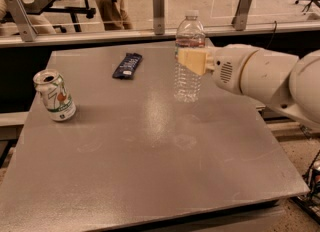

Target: Place water bottle upright

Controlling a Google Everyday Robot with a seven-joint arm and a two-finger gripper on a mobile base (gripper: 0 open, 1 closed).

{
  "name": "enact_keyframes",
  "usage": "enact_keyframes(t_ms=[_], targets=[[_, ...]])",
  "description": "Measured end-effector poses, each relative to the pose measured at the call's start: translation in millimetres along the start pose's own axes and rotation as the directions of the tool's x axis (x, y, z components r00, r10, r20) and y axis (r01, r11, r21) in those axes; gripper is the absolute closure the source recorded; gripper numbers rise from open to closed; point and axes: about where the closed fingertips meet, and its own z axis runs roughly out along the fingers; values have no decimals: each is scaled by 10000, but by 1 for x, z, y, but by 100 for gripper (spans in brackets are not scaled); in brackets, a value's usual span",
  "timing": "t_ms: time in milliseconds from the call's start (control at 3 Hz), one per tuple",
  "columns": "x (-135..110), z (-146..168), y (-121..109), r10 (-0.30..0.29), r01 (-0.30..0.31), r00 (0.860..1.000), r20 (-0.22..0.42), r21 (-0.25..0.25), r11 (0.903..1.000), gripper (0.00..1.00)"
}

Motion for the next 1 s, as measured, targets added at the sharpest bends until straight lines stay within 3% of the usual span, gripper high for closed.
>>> enact_keyframes(t_ms=[333,667,1000], targets=[[-10,-5,1,-1662,1666,9855,-338,85,9860,100],[-22,-2,4,-3144,3154,9463,-758,12,9489,100],[-28,3,11,-3643,3643,9240,-1165,-223,9310,100]])
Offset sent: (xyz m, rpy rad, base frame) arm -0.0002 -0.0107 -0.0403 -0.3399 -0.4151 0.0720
